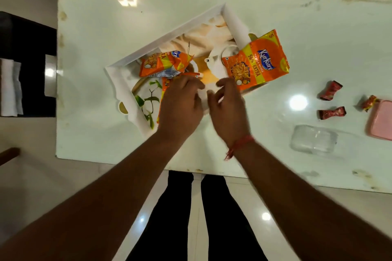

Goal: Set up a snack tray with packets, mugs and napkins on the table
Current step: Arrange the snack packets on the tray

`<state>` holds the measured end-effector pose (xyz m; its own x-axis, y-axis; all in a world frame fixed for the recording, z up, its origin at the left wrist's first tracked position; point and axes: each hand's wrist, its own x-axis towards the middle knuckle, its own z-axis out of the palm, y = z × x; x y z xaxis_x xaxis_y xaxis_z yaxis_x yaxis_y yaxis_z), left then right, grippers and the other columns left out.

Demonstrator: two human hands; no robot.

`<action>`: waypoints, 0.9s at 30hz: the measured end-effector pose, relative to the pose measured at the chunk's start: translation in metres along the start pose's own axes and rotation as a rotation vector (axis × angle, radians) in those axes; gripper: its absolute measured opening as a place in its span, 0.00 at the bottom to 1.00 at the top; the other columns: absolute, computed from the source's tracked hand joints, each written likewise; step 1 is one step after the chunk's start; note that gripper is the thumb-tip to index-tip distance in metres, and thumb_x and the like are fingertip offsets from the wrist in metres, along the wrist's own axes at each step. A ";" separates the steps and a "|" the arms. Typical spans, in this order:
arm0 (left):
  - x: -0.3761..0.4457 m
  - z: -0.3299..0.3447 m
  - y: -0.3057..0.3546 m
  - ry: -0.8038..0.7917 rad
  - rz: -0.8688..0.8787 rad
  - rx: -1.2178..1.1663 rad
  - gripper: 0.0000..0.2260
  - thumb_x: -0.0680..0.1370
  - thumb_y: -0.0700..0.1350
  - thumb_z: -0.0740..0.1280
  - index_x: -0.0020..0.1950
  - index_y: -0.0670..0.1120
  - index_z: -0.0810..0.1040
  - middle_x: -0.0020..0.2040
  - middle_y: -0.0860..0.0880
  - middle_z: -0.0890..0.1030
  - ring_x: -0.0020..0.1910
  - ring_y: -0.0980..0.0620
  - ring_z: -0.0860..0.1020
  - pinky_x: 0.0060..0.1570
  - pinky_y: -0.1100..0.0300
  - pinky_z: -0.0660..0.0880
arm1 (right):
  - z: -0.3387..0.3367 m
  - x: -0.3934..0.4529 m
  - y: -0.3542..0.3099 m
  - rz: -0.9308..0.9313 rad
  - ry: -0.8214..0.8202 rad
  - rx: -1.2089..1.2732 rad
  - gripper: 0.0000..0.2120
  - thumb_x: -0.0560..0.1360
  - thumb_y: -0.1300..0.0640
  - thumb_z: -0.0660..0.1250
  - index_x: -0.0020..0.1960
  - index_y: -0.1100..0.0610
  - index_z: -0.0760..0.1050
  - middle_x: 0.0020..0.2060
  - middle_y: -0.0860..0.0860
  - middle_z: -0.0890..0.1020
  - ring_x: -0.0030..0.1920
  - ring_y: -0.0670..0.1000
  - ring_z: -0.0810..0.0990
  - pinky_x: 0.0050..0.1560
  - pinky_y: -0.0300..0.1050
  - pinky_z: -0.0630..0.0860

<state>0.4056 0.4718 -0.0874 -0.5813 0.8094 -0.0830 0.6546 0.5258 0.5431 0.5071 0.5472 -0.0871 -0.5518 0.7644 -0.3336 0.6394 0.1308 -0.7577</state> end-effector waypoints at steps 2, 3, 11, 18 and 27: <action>-0.010 -0.009 -0.017 0.004 -0.125 0.067 0.12 0.74 0.39 0.63 0.56 0.44 0.78 0.57 0.44 0.78 0.57 0.44 0.75 0.55 0.46 0.75 | 0.025 -0.025 -0.003 0.098 -0.109 -0.060 0.15 0.79 0.47 0.63 0.61 0.54 0.67 0.46 0.53 0.83 0.46 0.58 0.82 0.43 0.51 0.77; -0.015 -0.011 -0.023 -0.018 -0.208 0.087 0.13 0.73 0.39 0.64 0.57 0.45 0.78 0.58 0.43 0.77 0.58 0.42 0.75 0.56 0.44 0.74 | 0.035 -0.033 -0.005 0.140 -0.158 -0.066 0.15 0.79 0.45 0.63 0.60 0.52 0.66 0.48 0.53 0.83 0.46 0.58 0.82 0.42 0.50 0.77; -0.033 -0.003 -0.032 -0.146 -0.686 -0.249 0.15 0.75 0.37 0.65 0.61 0.47 0.73 0.61 0.43 0.71 0.58 0.44 0.75 0.57 0.50 0.75 | 0.047 -0.033 -0.009 0.322 -0.052 0.017 0.15 0.77 0.52 0.67 0.60 0.55 0.68 0.56 0.54 0.74 0.52 0.58 0.80 0.44 0.53 0.80; -0.033 -0.005 -0.020 -0.099 -0.924 -0.653 0.12 0.74 0.40 0.73 0.53 0.51 0.75 0.53 0.49 0.82 0.52 0.51 0.82 0.48 0.51 0.82 | 0.027 -0.023 -0.003 0.729 -0.040 0.546 0.22 0.75 0.52 0.71 0.64 0.52 0.64 0.56 0.56 0.76 0.47 0.58 0.84 0.30 0.54 0.83; -0.030 -0.006 0.032 -0.132 -0.898 -0.966 0.14 0.75 0.34 0.67 0.52 0.53 0.73 0.54 0.48 0.79 0.50 0.47 0.81 0.48 0.51 0.82 | -0.009 0.001 -0.005 0.334 0.105 0.345 0.11 0.77 0.59 0.67 0.59 0.50 0.77 0.51 0.46 0.82 0.51 0.45 0.82 0.53 0.45 0.81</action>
<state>0.4414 0.4625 -0.0628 -0.5415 0.3282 -0.7740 -0.5671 0.5370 0.6245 0.5082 0.5525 -0.0786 -0.2783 0.7907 -0.5453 0.5475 -0.3359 -0.7665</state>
